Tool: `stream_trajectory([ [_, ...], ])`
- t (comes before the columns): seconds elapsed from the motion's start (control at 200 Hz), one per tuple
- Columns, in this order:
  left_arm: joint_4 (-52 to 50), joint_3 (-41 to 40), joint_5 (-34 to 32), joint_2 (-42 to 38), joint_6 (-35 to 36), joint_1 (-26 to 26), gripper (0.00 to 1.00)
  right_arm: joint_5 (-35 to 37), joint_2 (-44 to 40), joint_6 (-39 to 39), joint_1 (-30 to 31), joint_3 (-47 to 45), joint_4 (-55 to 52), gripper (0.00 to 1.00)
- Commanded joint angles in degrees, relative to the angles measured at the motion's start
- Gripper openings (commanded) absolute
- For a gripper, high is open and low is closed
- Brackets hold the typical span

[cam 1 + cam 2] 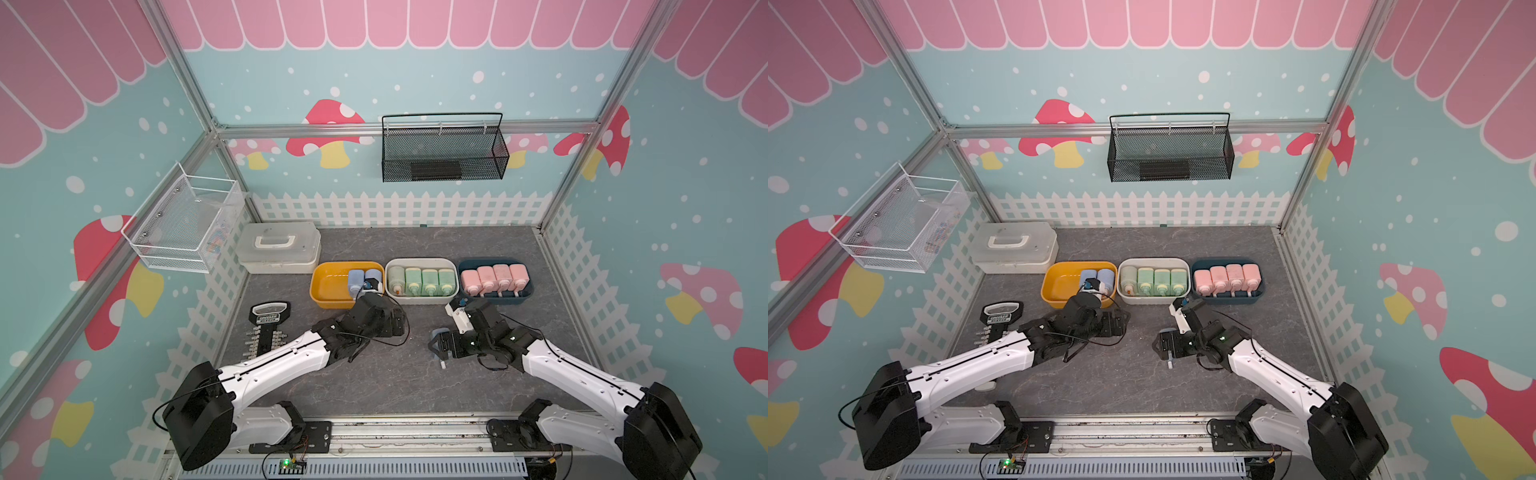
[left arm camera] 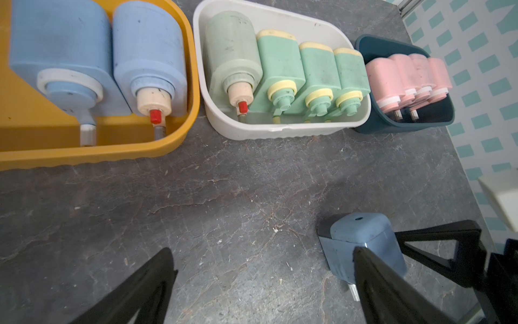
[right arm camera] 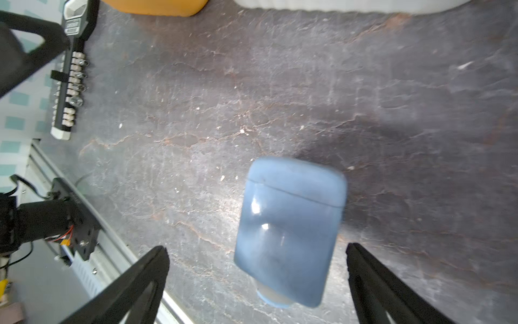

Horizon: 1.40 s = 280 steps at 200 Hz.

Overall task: Place the pencil sharpeners by color into the storage box
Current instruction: Pick up the pencil sharpener from the center of the board.

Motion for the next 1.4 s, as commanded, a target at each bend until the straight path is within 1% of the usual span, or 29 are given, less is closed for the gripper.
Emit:
stream_trajectory([
  [0.0, -0.1, -1.3, -1.9, 1.0, -2.2, -2.2, 0.99, -6.8, 0.0, 1.1, 0.4, -1.4, 3.5, 0.98],
  [0.115, 0.0, -1.3, -2.6, 2.8, -3.1, -4.1, 0.99, -6.3, -0.2, 0.8, 0.4, -1.5, 2.0, 0.99],
  [0.19, -0.1, -0.2, -3.5, 4.5, -3.1, -5.9, 0.99, -3.3, -2.1, 0.5, 0.4, -1.2, -0.6, 0.99],
  [0.315, 0.1, 2.5, -5.3, 7.8, -2.3, -9.3, 0.99, 7.2, -10.2, 0.5, 0.3, -2.5, -4.5, 0.99],
  [0.455, 0.1, 5.4, -6.3, 10.8, -1.5, -12.4, 0.99, 15.0, -21.1, 0.8, 0.0, -4.9, -6.2, 0.99],
  [0.51, 0.1, 6.4, -6.6, 11.6, -1.4, -13.6, 0.99, 20.4, -24.4, 2.3, -0.1, -5.6, -8.7, 0.99],
  [0.575, 0.0, 7.7, -7.3, 12.7, -0.9, -15.1, 0.99, 30.4, -27.4, 5.2, -0.4, -5.9, -13.6, 0.98],
  [0.615, 0.0, 8.6, -7.5, 13.4, -0.9, -15.6, 0.99, 35.1, -29.1, 6.9, -0.6, -6.4, -15.7, 0.99],
  [0.7, -0.1, 10.7, -7.4, 15.5, -1.9, -16.8, 0.99, 40.6, -31.9, 8.6, -0.9, -8.0, -17.0, 0.98],
  [0.765, -0.7, 13.0, -7.0, 17.6, -1.9, -17.8, 0.99, 42.0, -32.7, 9.4, -1.0, -9.0, -17.2, 0.99],
  [0.82, -2.8, 15.7, -8.1, 19.6, -1.7, -18.8, 0.99, 42.2, -32.5, 9.7, -1.0, -9.4, -17.1, 0.99],
  [0.85, -4.5, 17.3, -10.6, 20.9, -1.5, -19.2, 0.99, 42.2, -32.2, 9.8, -1.1, -9.6, -17.0, 0.99],
  [0.936, -8.9, 21.4, -12.9, 24.1, -1.0, -20.2, 0.99, 42.0, -30.9, 10.0, -1.1, -9.8, -17.0, 0.99],
  [1.151, -13.1, 26.1, -12.6, 29.8, -1.3, -20.7, 0.99, 42.1, -29.4, 10.0, -1.2, -10.0, -17.0, 0.99],
  [1.221, -13.7, 26.9, -11.6, 31.3, -1.6, -20.8, 0.97, 42.1, -29.7, 10.0, -1.1, -10.3, -17.0, 0.99],
  [1.306, -14.0, 27.5, -10.8, 32.5, -2.3, -20.8, 0.89, 41.9, -30.1, 9.8, -1.1, -10.5, -17.0, 0.98],
  [1.396, -14.3, 27.8, -10.8, 33.3, -2.5, -20.8, 0.84, 41.2, -30.0, 9.2, -1.2, -10.4, -16.9, 0.99],
])
